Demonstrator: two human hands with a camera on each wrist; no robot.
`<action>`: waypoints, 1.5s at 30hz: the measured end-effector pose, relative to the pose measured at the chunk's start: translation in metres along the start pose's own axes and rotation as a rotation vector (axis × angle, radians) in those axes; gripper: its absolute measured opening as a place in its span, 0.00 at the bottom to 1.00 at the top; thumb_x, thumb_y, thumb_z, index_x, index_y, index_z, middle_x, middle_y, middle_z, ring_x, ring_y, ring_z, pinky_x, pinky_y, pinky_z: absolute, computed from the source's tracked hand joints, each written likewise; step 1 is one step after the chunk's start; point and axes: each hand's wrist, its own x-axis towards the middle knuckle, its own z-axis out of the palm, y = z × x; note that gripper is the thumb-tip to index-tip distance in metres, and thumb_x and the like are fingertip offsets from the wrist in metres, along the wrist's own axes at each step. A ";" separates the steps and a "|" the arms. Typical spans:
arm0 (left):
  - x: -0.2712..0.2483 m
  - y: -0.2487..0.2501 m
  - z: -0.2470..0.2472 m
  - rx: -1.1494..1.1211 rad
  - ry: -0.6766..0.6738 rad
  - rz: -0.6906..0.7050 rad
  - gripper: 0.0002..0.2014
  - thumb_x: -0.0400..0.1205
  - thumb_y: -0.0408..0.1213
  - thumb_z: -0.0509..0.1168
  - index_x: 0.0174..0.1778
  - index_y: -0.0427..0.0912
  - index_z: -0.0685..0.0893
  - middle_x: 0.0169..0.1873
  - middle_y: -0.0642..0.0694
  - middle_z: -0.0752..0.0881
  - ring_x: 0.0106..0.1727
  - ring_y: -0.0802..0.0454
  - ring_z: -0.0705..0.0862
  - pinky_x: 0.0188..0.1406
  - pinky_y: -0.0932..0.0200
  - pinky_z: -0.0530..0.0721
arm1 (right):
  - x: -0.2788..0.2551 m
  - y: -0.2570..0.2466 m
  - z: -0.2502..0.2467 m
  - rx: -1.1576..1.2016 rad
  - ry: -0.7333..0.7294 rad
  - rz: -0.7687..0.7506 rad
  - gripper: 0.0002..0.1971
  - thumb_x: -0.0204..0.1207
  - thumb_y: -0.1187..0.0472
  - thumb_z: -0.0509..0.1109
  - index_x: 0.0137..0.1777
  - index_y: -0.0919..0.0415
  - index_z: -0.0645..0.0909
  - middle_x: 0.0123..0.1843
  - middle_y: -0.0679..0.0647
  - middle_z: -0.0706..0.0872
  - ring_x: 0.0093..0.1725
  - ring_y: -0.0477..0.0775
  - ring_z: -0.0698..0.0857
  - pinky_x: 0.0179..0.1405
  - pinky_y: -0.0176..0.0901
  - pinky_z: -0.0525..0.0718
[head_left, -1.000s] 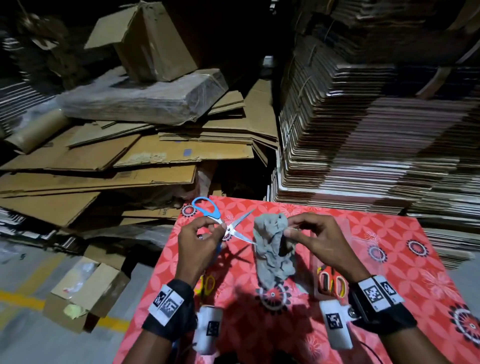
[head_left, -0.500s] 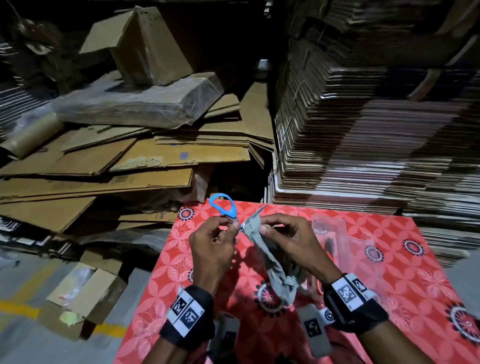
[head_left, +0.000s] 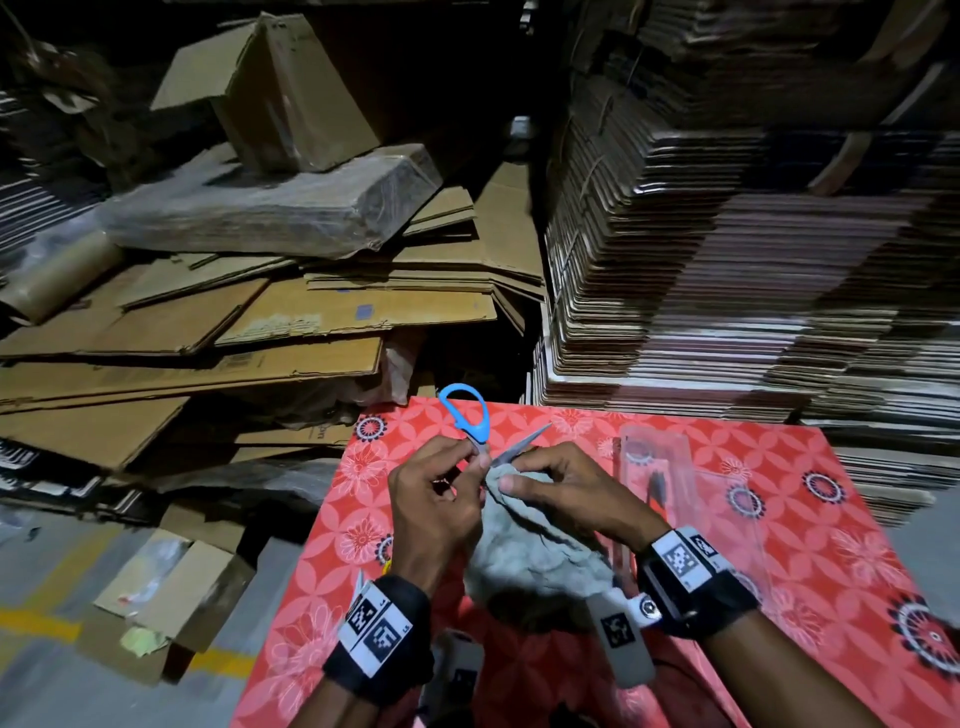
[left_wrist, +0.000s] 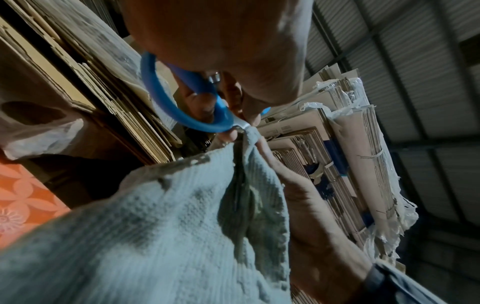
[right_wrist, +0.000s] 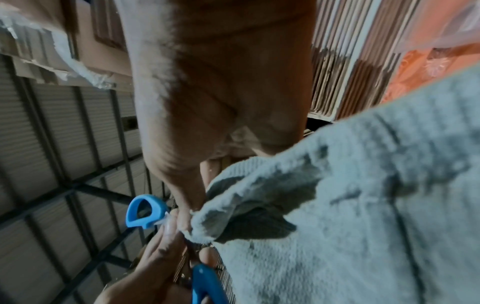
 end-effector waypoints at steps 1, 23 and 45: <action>0.000 -0.002 0.000 0.002 0.001 -0.004 0.06 0.80 0.33 0.74 0.48 0.49 0.93 0.42 0.61 0.90 0.36 0.56 0.89 0.33 0.58 0.86 | 0.001 -0.001 0.000 -0.017 -0.009 -0.006 0.05 0.83 0.63 0.77 0.51 0.59 0.94 0.47 0.41 0.95 0.48 0.36 0.90 0.51 0.29 0.80; 0.022 -0.004 -0.016 -0.145 -0.211 -0.248 0.07 0.79 0.26 0.78 0.36 0.40 0.94 0.34 0.46 0.90 0.38 0.49 0.89 0.41 0.58 0.85 | -0.010 0.008 0.023 -0.030 0.246 -0.099 0.30 0.80 0.54 0.80 0.24 0.67 0.71 0.24 0.63 0.65 0.26 0.62 0.64 0.28 0.56 0.63; 0.045 0.006 -0.046 -0.247 0.097 -0.326 0.08 0.84 0.27 0.73 0.40 0.28 0.89 0.27 0.40 0.83 0.21 0.58 0.77 0.22 0.66 0.73 | -0.026 0.006 -0.018 -0.024 0.341 -0.077 0.10 0.80 0.53 0.80 0.45 0.61 0.94 0.39 0.63 0.83 0.38 0.54 0.81 0.43 0.48 0.76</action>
